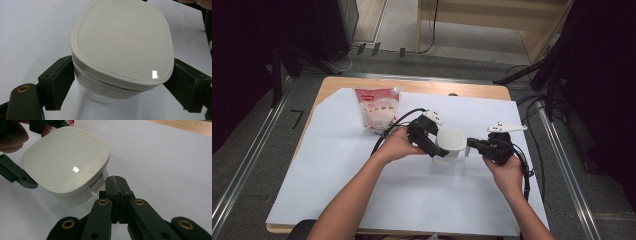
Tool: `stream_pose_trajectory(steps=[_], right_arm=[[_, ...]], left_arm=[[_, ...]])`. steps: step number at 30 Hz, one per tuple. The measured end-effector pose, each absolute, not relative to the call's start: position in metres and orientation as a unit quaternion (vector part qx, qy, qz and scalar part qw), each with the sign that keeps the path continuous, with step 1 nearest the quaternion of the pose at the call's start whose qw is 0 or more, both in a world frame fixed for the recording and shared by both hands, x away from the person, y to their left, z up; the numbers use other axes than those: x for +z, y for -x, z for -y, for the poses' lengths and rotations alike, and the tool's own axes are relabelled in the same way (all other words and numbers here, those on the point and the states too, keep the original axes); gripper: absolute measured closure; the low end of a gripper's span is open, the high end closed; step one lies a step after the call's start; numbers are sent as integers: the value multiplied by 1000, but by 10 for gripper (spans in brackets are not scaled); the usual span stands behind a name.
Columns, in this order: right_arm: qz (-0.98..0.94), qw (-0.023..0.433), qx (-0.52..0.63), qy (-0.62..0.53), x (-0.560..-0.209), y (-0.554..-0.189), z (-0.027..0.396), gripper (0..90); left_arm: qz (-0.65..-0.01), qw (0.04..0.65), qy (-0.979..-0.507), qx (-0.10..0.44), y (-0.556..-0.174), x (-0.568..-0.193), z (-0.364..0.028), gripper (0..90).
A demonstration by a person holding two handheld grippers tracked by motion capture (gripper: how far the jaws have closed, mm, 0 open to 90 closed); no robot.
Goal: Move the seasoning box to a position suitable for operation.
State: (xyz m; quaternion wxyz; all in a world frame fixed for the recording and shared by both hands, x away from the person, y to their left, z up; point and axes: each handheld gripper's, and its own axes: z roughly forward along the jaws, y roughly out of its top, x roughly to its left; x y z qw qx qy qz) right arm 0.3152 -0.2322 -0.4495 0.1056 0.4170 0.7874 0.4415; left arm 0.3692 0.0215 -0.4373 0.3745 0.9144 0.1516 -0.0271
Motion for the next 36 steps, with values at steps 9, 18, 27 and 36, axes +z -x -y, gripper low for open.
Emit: stream_pose_trajectory(steps=[9,18,27,36], right_arm=[[-790,114,446,-405,-449,-315,229,900],[-790,114,445,-406,-449,-315,228,900],[-790,114,444,-408,-449,-315,228,900],[-790,117,443,-407,-449,-315,228,900]], left_arm=[[-148,374,-915,-21,-368,-431,-22,156],[-148,370,-917,-13,-366,-426,-21,161],[-148,367,-918,-6,-364,-424,-20,164],[-142,368,-919,13,-360,-413,-18,166]])
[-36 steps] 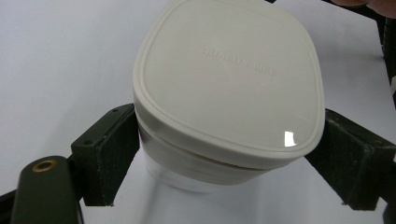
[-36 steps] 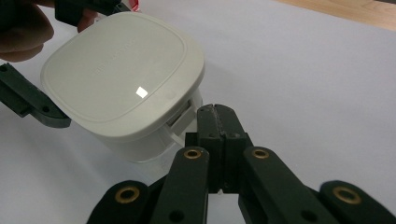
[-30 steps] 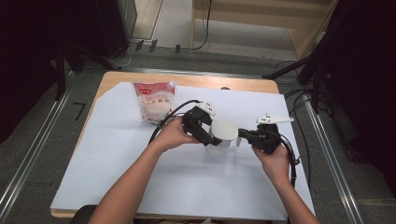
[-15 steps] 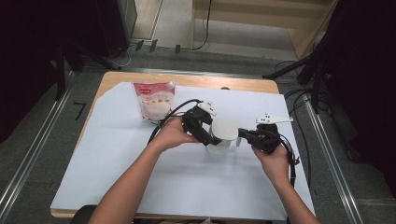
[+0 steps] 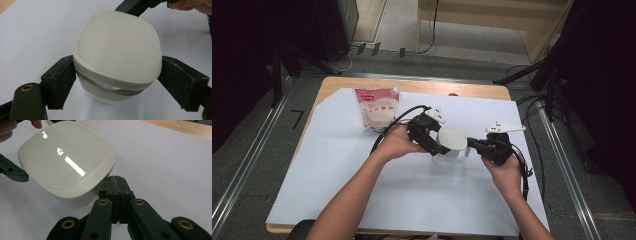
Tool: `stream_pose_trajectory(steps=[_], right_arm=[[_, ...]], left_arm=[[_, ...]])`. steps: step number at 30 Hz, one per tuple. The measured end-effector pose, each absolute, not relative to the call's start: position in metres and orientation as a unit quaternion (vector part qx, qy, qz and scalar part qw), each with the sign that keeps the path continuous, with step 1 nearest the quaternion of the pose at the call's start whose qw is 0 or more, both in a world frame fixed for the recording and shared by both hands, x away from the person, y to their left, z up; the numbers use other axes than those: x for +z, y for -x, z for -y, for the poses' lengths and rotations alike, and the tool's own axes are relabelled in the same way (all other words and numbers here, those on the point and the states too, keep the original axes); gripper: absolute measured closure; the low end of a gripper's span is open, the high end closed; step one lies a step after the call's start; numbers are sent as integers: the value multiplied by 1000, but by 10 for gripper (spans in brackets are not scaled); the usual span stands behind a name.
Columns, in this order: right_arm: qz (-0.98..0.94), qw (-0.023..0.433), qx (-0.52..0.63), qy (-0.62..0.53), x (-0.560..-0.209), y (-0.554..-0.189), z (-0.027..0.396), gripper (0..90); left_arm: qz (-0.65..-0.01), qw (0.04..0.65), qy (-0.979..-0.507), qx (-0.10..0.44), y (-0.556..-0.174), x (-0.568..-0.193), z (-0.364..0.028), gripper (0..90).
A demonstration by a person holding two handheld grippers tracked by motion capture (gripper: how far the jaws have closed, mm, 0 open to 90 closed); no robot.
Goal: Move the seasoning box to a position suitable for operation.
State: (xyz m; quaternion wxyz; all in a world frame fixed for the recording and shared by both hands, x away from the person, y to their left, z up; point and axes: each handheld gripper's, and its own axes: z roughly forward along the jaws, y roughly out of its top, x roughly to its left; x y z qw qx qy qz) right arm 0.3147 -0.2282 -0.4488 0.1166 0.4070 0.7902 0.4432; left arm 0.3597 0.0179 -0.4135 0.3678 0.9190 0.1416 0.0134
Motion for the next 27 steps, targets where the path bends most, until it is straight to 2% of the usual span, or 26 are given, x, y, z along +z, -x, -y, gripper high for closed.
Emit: stream_pose_trajectory(steps=[8,11,12,13,16,17,18,21,27], right_arm=[[-789,116,444,-408,-449,-315,228,900],[-789,115,443,-410,-449,-315,229,900],[-789,118,439,-413,-449,-314,229,900],[-789,118,439,-413,-449,-314,229,900],[-790,112,440,-411,-449,-314,229,900],[-792,113,439,-409,-449,-314,229,900],[-792,113,439,-409,-449,-314,229,900],[-794,110,439,-405,-450,-314,230,900],[-796,104,435,-408,-451,-314,233,900]], left_arm=[[-136,367,-920,24,-358,-414,-17,171],[-142,392,-909,13,-358,-409,-18,180],[-124,425,-895,-53,-361,-407,-21,450],[-124,425,-895,-53,-361,-407,-21,534],[-107,397,-911,-14,-354,-405,-13,518],[-102,392,-914,-13,-353,-405,-11,574],[-98,389,-916,-13,-352,-404,-10,574],[-97,385,-917,-21,-350,-402,-8,649],[-108,372,-921,-41,-352,-401,-9,682]])
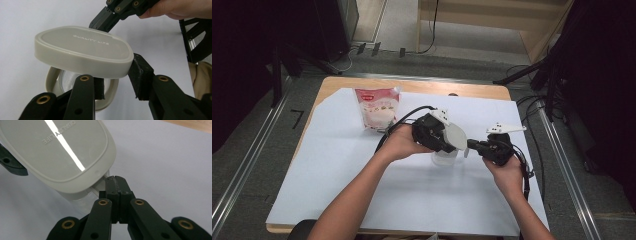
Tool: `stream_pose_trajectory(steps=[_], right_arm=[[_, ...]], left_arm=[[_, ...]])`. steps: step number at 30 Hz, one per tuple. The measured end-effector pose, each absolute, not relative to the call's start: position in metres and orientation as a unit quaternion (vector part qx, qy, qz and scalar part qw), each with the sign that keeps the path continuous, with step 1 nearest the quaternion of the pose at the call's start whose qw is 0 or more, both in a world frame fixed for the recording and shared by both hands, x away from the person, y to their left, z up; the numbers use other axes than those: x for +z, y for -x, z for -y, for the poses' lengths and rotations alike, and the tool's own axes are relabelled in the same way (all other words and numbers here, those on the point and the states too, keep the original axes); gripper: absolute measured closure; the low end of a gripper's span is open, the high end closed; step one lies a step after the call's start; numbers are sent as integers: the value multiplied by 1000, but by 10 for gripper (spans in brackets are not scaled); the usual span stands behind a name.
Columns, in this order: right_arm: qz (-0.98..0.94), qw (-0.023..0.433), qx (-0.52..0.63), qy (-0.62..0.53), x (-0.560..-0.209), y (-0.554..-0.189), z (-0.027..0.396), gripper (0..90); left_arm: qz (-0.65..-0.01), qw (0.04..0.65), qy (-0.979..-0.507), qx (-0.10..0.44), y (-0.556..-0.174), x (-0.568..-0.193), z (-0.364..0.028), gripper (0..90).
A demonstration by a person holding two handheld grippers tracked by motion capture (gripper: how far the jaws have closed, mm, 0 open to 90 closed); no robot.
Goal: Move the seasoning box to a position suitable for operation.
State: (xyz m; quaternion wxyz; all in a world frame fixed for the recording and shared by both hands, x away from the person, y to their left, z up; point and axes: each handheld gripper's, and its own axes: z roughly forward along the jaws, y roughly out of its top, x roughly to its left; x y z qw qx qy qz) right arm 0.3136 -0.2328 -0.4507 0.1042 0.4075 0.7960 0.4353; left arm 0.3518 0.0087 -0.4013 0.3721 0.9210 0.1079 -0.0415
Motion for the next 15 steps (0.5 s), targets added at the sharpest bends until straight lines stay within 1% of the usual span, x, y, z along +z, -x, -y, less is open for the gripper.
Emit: stream_pose_trajectory(steps=[2,11,15], right_arm=[[-795,93,434,-413,-452,-313,235,900],[-796,87,431,-416,-454,-313,237,900],[-796,84,432,-417,-456,-313,238,900]], left_arm=[[-110,370,-921,-48,-352,-402,-10,691],[-120,362,-923,-57,-352,-400,-8,702],[-122,355,-926,-43,-349,-395,-3,702]])
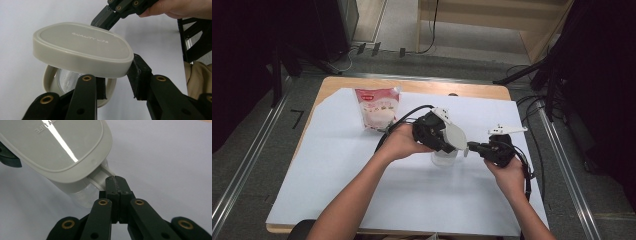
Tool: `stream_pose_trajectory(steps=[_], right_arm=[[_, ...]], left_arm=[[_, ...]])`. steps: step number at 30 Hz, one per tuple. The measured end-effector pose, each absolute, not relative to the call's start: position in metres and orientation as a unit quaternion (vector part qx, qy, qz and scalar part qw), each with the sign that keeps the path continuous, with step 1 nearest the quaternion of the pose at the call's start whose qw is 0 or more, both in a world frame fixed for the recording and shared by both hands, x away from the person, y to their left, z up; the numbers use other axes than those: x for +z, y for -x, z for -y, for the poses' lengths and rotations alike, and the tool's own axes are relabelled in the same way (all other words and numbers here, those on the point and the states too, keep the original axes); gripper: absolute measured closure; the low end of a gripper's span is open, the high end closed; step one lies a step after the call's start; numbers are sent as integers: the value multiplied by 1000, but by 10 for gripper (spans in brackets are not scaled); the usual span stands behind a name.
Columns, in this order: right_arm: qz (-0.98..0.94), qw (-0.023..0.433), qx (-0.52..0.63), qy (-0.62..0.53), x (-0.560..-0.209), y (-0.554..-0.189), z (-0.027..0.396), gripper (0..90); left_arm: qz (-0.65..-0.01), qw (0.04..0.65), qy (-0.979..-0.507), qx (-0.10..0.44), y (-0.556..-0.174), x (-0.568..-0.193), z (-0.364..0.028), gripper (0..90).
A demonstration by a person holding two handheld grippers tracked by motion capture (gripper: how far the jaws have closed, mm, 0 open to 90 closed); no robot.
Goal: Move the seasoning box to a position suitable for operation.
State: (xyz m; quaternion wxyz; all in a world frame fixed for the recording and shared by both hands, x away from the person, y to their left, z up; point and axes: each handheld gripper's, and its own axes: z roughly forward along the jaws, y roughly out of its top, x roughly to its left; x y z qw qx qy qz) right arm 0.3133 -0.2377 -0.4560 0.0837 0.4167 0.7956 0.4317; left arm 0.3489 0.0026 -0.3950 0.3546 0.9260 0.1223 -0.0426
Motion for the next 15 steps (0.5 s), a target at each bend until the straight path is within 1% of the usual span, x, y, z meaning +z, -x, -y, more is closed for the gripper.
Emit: stream_pose_trajectory(steps=[6,7,8,9,11,15], right_arm=[[-796,82,431,-418,-458,-314,238,900],[-796,81,431,-417,-458,-314,238,900],[-796,83,430,-418,-459,-314,239,900],[-796,78,431,-417,-459,-314,238,900],[-797,82,428,-418,-460,-313,237,900],[-798,82,429,-416,-460,-313,238,900]], left_arm=[[-118,358,-925,-44,-350,-394,-1,707],[-107,366,-922,-64,-351,-393,-3,736],[-109,390,-912,-66,-351,-391,-4,850],[-109,395,-909,-82,-352,-388,-4,845],[-103,388,-913,-70,-351,-386,0,847],[-97,378,-918,-73,-350,-385,6,873]])
